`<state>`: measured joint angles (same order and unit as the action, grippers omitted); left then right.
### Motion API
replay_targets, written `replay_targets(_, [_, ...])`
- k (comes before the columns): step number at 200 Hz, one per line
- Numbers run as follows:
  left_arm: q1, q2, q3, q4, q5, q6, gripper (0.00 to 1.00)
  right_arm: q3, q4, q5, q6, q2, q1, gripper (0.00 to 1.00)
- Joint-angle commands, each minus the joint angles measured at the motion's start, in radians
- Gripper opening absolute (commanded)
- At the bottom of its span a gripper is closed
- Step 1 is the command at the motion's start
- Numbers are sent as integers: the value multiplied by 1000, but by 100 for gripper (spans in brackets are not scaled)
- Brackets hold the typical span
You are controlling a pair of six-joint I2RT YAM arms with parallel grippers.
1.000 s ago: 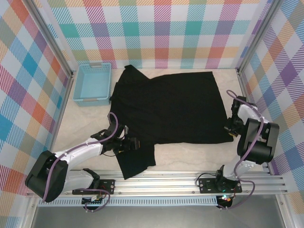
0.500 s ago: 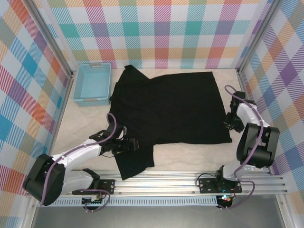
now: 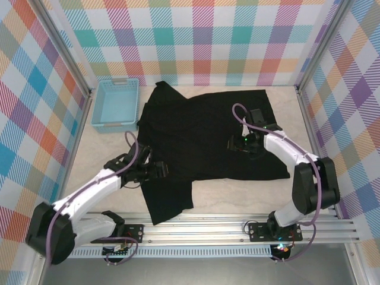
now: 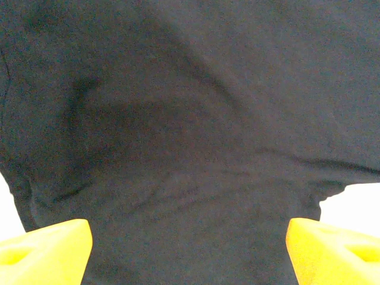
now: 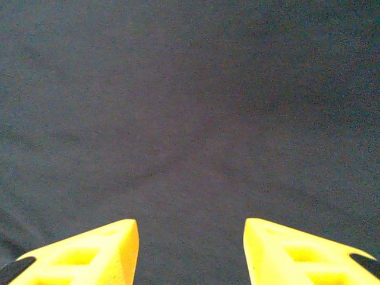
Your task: Fold the inside-out t-shirt
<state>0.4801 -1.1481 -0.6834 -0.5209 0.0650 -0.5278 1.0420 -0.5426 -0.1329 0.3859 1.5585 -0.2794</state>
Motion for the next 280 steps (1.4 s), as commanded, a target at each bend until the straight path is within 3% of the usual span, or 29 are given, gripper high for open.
replay_targets(1, [-50,-141,-96,111,-4,38,85,-19,109,-81,33,63,7,50])
replay_targets(36, [-119,-372,-258,169,-42,92,85,53,70,22,-19,161,21,52])
replay_targets(66, [-176,-530,-332,184,-42,116,84,90,72,14,-15,246,60,52])
replay_targets(191, [-239,-924,-705,130,-23,186,84,240,51,10,-15,438,65,51])
replay_targets(238, [-239,-944,-828,90,8,198,84,365,-21,29,-52,475,77,51])
replay_targets(260, [-237,-838,-781,115,40,180,85,338,-44,6,-65,399,77,52])
replay_targets(280, [-225,-674,-637,186,66,132,85,258,-54,-10,-68,292,76,52])
